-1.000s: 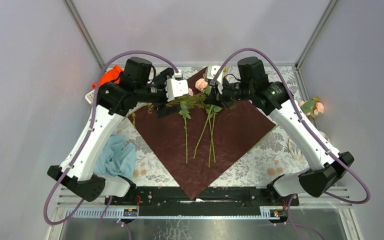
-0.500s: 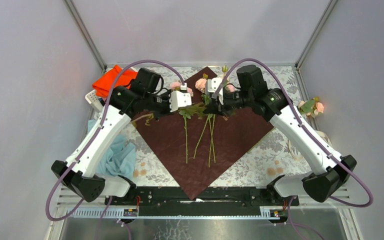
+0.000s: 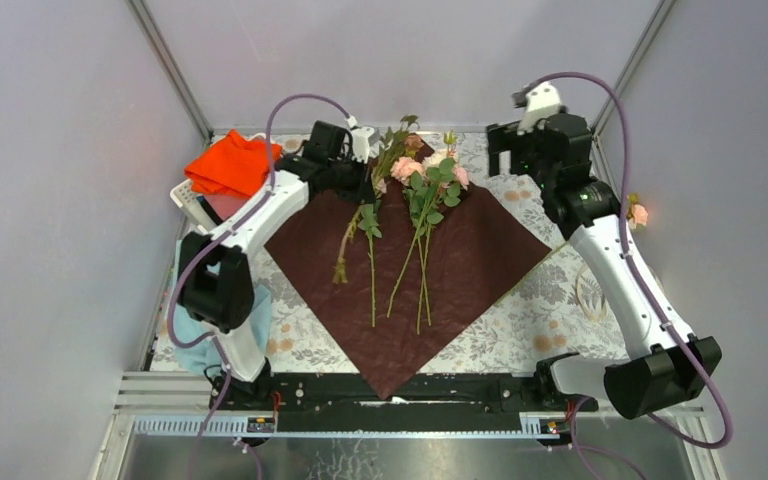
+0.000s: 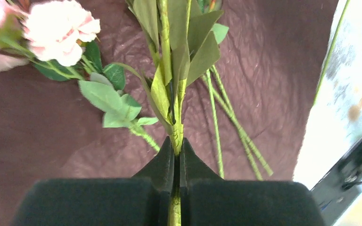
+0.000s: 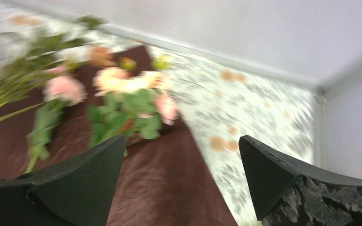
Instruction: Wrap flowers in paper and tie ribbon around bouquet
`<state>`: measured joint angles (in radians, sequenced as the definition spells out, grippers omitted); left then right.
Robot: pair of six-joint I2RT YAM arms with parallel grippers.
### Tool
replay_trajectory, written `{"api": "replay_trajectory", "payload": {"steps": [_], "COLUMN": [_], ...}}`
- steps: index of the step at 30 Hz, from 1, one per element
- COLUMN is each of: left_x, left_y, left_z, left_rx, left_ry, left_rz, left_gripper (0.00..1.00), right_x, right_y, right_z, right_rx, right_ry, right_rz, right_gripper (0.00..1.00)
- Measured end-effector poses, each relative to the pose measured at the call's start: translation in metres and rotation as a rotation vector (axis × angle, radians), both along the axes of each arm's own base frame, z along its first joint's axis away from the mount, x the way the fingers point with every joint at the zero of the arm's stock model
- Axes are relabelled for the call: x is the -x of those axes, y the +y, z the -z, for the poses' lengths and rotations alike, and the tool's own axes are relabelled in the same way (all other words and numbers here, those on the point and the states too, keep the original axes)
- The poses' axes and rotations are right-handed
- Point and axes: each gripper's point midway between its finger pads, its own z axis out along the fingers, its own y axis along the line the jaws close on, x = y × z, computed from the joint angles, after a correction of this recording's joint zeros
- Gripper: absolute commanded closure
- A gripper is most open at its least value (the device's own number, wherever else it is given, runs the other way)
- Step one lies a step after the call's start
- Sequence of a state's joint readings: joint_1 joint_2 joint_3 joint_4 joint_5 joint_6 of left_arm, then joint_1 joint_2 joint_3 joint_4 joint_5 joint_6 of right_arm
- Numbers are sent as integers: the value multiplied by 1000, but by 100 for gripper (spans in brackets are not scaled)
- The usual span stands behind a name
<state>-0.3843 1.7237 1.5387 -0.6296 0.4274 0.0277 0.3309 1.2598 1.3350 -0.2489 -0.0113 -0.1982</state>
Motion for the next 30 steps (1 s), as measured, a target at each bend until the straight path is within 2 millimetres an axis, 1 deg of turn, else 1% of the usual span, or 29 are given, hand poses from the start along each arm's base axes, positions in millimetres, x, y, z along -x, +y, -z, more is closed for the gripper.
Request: {"api": "replay_trajectory", "payload": {"steps": [1,3,5,7,9,11,13,14,15,16,17,18,19,20,21,23,25,27,30], "left_x": [-11,-16,-16,-17,-21,-26,-27,-25,-21,-16,-10,-4,0,2,0,-5,-6,-6,-10], "left_y": [-5,-15,-24,-31,-38,-48,-55,-57,-58,-58,-57,-55,-54,-54,-58,-56,-55,-53,-53], "left_z": [12,28,40,51,61,75,94,106,117,129,140,148,153,154,145,128,111,90,50], "left_rx": [49,132,211,256,274,286,279,267,251,234,216,202,190,191,217,234,253,265,292], "left_ry": [48,114,167,193,205,215,234,246,259,273,287,301,307,310,296,259,233,220,185], "left_rz": [-73,-173,-257,-317,-355,-378,-387,-391,-396,-398,-402,-410,-412,-414,-414,-427,-434,-440,-434], "left_gripper": [100,100,100,100,100,100,100,95,74,48,26,9,2,1,1,1,1,1,1], "right_x": [-9,-16,-16,-10,4,21,28,28,27,26,25,24,22,21,19,12,2,-8,-16], "right_y": [-28,-63,-98,-131,-169,-197,-214,-219,-223,-227,-231,-235,-239,-243,-247,-254,-255,-254,-253], "right_z": [3,15,40,75,123,165,188,196,201,206,210,215,218,222,227,237,250,264,286], "right_rx": [-14,-33,-67,-99,-126,-147,-160,-167,-174,-181,-192,-205,-212,-219,-222,-230,-237,-244,-251], "right_ry": [17,54,106,160,247,345,407,427,437,444,452,459,464,474,485,510,548,590,646], "right_rz": [128,288,441,568,706,813,878,899,913,929,940,949,958,972,982,994,989,981,982], "right_gripper": [0,0,0,0,1,2,2,4,5,9,12,15,17,18,18,20,22,25,26]}}
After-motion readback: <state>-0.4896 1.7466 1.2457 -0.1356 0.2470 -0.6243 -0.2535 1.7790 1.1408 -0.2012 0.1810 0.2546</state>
